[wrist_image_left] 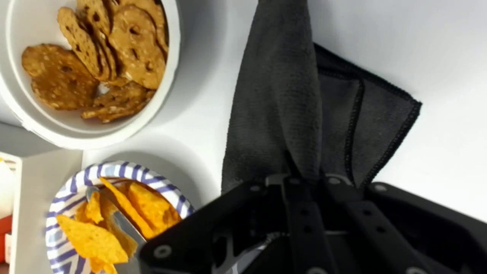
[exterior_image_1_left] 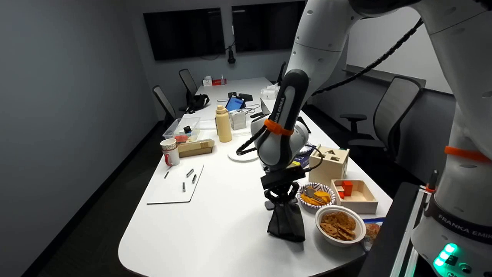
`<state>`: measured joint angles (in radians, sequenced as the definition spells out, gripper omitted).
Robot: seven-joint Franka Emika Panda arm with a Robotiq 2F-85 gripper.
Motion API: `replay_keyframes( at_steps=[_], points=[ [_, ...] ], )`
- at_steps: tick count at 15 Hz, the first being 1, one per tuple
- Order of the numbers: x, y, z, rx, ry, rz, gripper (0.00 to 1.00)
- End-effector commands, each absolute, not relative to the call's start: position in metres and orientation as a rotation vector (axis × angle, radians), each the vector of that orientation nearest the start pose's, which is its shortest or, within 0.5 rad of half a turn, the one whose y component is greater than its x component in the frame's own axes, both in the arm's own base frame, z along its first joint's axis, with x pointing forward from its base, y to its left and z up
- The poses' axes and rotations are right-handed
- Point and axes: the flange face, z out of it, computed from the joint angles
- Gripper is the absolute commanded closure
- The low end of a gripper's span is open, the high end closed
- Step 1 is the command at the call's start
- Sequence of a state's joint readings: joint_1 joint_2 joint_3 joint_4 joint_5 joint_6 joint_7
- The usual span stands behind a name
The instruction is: Wipe the table with the black cloth
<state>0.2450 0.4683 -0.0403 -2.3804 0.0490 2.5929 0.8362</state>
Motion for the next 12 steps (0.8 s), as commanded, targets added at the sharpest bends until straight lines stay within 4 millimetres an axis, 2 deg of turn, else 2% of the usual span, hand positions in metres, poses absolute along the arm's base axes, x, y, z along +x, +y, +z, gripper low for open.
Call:
replay_keyframes(
  at_steps=[1, 3, 6, 9, 12],
  points=[
    [0.468, 0.100, 0.157, -3.064, 1.027, 0.103, 0.99],
    [0.485, 0.093, 0.175, -3.031, 1.031, -0.065, 0.99],
    [0.513, 0.069, 0.187, -2.991, 1.096, -0.240, 0.99],
    [0.536, 0.038, 0.185, -2.977, 1.166, -0.312, 0.99],
    [0.563, 0.017, 0.173, -2.982, 1.205, -0.322, 0.99]
  ],
)
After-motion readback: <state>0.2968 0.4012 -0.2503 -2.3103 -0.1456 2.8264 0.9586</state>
